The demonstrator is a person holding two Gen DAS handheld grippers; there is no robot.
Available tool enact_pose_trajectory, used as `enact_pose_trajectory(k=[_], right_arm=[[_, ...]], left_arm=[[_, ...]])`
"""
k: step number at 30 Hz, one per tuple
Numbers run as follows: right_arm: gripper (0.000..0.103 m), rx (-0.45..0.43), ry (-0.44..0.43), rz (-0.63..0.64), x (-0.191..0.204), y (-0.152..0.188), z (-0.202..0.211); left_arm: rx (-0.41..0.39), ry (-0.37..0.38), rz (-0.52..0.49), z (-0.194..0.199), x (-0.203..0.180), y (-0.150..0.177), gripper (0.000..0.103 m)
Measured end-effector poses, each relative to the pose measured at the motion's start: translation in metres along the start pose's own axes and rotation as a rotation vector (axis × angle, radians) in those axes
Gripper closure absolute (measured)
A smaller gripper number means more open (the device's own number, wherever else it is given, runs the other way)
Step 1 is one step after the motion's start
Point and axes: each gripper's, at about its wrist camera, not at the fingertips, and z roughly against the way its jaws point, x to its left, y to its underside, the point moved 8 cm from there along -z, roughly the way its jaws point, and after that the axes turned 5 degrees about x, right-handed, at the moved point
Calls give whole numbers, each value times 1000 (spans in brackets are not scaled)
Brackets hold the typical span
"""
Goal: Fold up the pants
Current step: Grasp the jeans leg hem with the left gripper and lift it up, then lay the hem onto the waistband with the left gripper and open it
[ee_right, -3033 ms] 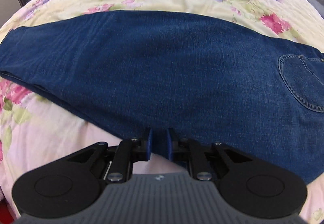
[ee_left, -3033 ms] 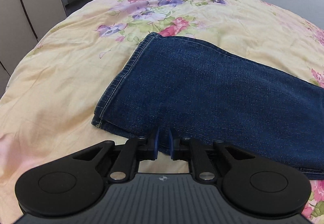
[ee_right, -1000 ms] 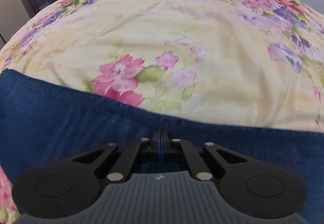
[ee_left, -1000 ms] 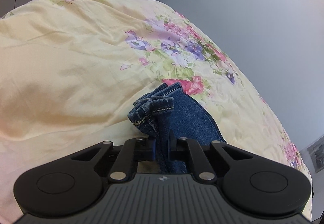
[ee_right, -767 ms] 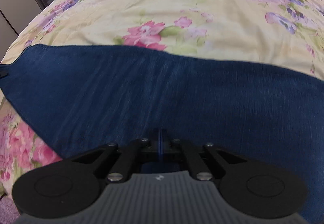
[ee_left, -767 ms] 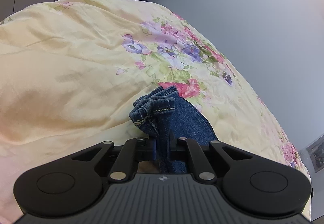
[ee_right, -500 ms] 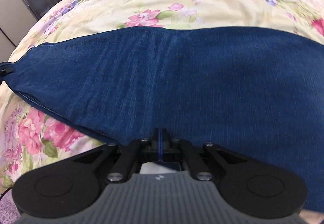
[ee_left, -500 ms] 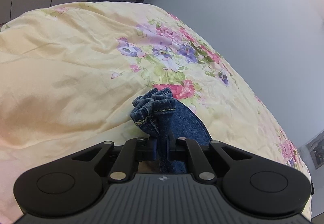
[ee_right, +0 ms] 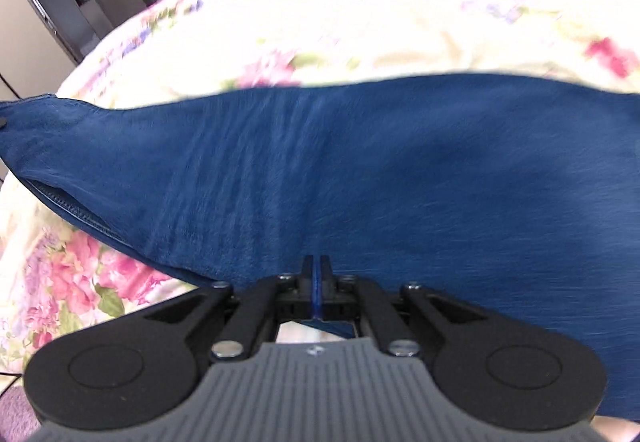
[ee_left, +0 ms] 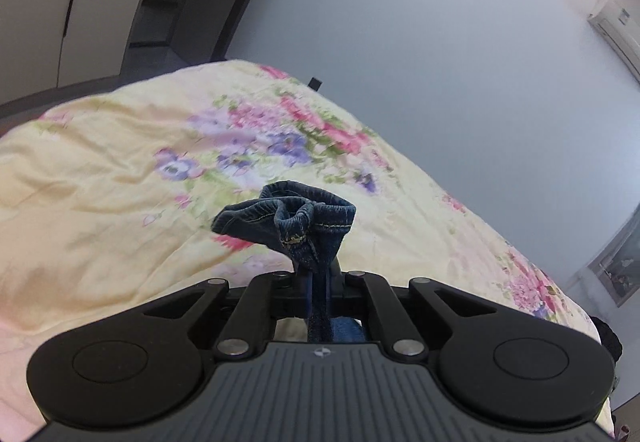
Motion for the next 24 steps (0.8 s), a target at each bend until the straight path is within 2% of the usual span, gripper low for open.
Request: enact_pose_trajectory(k=[6,12,18,24], right_arm=[[103,-85,32,-17,-48,-2,72],[103,-168,51,-31,-105,-1,133],[103,-214,84,-55,-177,4,179],[103,-255,116,-120,-261,24,215]], left_arm=[[-85,93,-149,61,-141,-17,98],[-133,156,-322,109,-299,-2,98],[-103,204,-459,106,-445,52,98],[-3,260,-561,45,-553,143,98]])
